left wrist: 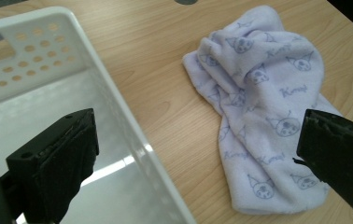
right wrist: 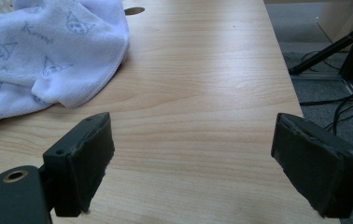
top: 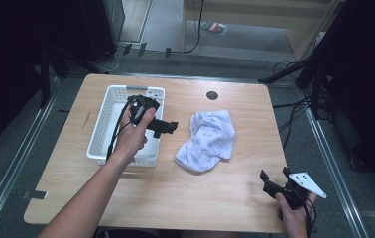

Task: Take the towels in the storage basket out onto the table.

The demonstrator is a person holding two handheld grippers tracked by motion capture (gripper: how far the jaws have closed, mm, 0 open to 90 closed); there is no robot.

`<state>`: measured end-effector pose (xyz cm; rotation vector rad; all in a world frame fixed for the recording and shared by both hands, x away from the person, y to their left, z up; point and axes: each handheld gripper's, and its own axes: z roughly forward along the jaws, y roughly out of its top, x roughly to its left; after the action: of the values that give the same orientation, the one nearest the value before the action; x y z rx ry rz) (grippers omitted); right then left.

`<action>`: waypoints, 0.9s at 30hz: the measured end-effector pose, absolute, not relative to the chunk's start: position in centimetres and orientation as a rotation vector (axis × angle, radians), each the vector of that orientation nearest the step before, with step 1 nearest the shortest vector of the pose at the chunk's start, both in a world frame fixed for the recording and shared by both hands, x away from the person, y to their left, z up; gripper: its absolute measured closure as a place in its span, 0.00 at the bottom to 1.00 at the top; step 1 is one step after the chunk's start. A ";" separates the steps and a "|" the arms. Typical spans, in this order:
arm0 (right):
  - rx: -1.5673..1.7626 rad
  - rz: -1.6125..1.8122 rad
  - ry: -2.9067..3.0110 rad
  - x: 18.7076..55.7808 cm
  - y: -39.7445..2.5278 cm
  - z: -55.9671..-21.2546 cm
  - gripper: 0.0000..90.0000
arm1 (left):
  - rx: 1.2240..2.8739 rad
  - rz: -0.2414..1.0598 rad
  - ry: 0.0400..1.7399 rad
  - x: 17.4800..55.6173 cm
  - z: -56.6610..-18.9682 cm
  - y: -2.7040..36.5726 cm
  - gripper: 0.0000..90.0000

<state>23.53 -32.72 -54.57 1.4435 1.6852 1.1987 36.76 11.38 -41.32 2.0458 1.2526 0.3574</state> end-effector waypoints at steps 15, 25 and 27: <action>1.445 1.197 1.686 23.6 -32.8 -54.6 0.15 | 1.990 0.426 1.304 35.4 -41.3 16.1 0.00; 1.449 1.194 1.688 23.6 -32.7 -54.6 0.15 | 1.930 0.462 1.351 34.0 -41.8 20.3 0.00; 1.449 1.194 1.688 23.6 -32.7 -54.6 0.15 | 1.923 0.470 1.359 33.6 -42.0 21.1 0.00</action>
<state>23.56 -32.72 -54.57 1.4490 1.6877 1.1939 33.63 21.13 -41.99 1.9226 1.3588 0.4701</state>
